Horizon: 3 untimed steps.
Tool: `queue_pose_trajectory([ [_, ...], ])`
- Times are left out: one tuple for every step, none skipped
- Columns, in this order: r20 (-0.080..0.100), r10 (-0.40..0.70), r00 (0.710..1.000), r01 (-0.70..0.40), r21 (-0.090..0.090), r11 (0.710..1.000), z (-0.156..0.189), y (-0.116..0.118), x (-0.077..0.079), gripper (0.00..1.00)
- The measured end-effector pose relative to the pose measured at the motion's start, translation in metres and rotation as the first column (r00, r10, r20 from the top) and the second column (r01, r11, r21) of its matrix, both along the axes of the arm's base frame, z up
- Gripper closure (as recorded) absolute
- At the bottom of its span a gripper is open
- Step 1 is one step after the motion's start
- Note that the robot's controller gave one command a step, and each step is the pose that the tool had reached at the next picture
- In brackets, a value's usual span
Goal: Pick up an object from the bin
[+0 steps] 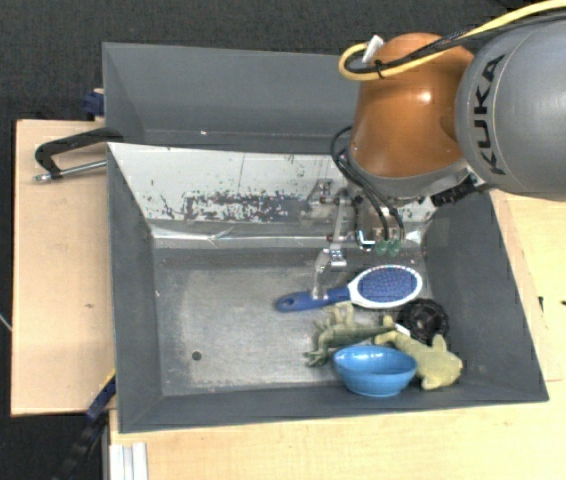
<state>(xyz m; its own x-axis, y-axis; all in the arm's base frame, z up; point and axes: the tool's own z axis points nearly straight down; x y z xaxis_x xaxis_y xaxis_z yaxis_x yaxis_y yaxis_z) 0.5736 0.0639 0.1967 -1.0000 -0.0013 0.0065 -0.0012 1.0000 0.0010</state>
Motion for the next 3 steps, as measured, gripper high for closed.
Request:
queue_pose_trajectory([
  [0.018,0.107,0.994,-0.107,0.002,0.994,-0.112,-0.044,-0.011,0.0],
  [0.01,0.104,0.994,-0.104,0.0,0.995,-0.116,-0.046,-0.013,1.0],
  [0.018,0.115,0.993,-0.115,-0.002,0.993,0.034,-0.066,-0.031,1.0],
])
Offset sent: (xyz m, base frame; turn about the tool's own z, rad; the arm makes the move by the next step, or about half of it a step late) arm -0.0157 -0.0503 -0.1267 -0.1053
